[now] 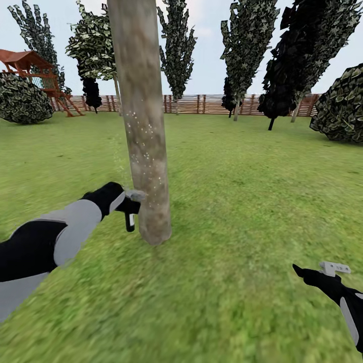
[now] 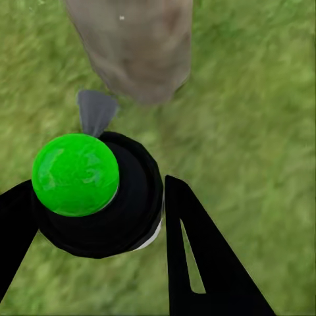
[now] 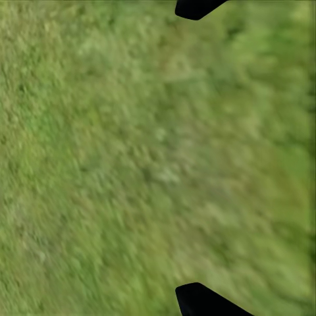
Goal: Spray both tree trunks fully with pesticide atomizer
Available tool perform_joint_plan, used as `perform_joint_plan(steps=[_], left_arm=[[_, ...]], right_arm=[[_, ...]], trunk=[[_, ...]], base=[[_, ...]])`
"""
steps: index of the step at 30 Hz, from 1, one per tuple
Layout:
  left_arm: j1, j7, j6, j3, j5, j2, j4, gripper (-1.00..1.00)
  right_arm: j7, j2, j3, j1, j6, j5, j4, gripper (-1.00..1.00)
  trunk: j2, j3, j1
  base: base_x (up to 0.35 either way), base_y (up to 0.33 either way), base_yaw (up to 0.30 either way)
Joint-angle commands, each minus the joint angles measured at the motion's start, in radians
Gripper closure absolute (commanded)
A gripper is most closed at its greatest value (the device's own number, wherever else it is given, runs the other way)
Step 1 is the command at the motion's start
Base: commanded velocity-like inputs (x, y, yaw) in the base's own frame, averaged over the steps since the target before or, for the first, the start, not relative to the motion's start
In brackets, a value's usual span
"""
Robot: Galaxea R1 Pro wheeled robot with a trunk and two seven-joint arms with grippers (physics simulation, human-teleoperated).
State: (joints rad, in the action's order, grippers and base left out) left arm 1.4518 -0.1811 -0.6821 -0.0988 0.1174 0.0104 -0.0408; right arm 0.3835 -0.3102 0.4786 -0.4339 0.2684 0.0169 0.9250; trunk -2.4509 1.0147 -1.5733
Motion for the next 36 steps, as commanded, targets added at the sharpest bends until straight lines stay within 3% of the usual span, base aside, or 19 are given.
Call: perform_joint_plan(steps=[1, 3, 7, 12, 21, 36], left_arm=[[-0.025, 0.000, 0.026, 0.000, 0.000, -0.001, -0.001, 1.00], [-0.074, 0.001, 0.078, 0.000, -0.001, -0.006, -0.001, 1.00], [-0.136, 0.005, 0.126, 0.000, -0.001, -0.007, -0.001, 1.00], [-0.257, 0.006, 0.199, 0.001, -0.001, -0.007, -0.002, 1.00], [-0.311, 0.006, 0.208, 0.001, -0.002, -0.006, -0.004, 1.00], [-0.317, 0.006, 0.236, -0.001, -0.002, 0.009, -0.006, 1.00]], right_arm=[[0.000, 0.000, 0.000, 0.000, 0.000, 0.000, 0.000, -1.00], [0.000, 0.000, 0.000, 0.000, 0.000, -0.001, 0.000, -1.00], [0.001, 0.000, 0.000, 0.000, 0.000, -0.001, 0.000, -1.00], [-0.001, 0.000, 0.000, 0.000, 0.000, 0.000, 0.003, -1.00], [0.000, 0.000, -0.001, 0.000, 0.001, 0.000, 0.003, -1.00], [0.003, 0.000, -0.001, 0.000, 0.002, 0.000, 0.003, -1.00]], trunk=[[0.000, 0.000, 0.000], [0.000, 0.000, 0.000], [0.000, 0.000, 0.000], [0.000, 0.000, 0.000], [0.000, 0.000, 0.000], [0.000, 0.000, 0.000]], base=[[0.000, 0.000, 0.000], [0.000, 0.000, 0.000], [0.000, 0.000, 0.000], [0.000, 0.000, 0.105], [0.001, -0.005, 0.260], [0.148, -0.261, 0.142]])
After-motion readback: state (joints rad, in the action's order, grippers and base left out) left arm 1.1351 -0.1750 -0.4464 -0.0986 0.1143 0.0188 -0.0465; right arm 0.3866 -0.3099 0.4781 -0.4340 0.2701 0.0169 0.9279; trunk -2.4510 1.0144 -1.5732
